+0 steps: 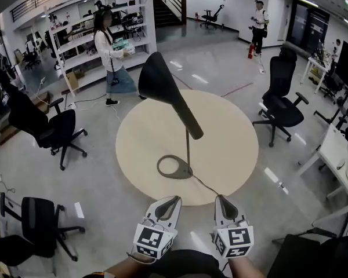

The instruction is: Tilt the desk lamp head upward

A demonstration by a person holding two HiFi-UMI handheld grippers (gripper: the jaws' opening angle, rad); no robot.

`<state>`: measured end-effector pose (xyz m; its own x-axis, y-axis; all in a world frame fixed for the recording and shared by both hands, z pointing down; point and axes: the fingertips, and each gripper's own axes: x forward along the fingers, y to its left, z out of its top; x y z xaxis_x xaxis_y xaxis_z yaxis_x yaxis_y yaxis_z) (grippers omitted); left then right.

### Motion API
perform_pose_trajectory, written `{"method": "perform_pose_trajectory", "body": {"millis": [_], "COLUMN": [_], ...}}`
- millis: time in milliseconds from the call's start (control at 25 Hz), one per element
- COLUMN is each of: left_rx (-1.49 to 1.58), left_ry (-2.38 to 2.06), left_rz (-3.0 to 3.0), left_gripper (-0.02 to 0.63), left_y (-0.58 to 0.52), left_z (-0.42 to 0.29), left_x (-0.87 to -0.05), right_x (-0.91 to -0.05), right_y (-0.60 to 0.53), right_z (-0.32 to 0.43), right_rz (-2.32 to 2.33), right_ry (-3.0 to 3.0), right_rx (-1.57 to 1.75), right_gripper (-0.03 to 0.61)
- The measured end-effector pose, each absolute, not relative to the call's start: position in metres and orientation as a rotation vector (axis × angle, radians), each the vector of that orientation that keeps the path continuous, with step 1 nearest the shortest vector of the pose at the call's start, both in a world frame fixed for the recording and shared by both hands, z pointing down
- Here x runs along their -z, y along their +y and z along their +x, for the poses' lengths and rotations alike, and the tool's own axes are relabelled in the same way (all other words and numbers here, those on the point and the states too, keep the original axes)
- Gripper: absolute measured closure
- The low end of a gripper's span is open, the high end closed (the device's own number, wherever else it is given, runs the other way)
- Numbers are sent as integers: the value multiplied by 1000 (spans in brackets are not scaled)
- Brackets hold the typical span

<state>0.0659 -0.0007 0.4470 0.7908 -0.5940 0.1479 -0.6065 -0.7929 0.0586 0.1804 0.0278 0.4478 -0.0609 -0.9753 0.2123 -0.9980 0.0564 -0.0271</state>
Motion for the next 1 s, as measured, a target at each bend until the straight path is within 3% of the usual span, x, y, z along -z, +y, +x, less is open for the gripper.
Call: {"method": "perform_pose_trajectory", "body": {"millis": [600, 1000], "left_rx": [-267, -318], "left_ry": [-1105, -1124], "left_rz": [2839, 2789], "left_gripper": [566, 566], "left_y": [155, 177], "left_z": [80, 26], "left_x": [-468, -495], "right_x": [-471, -501], "right_y": [179, 203], "right_z": [178, 130], "right_rz": [1960, 1932], "right_ry": [-2297, -2264], "right_rx": [-332, -410], "right_gripper": [565, 565]}}
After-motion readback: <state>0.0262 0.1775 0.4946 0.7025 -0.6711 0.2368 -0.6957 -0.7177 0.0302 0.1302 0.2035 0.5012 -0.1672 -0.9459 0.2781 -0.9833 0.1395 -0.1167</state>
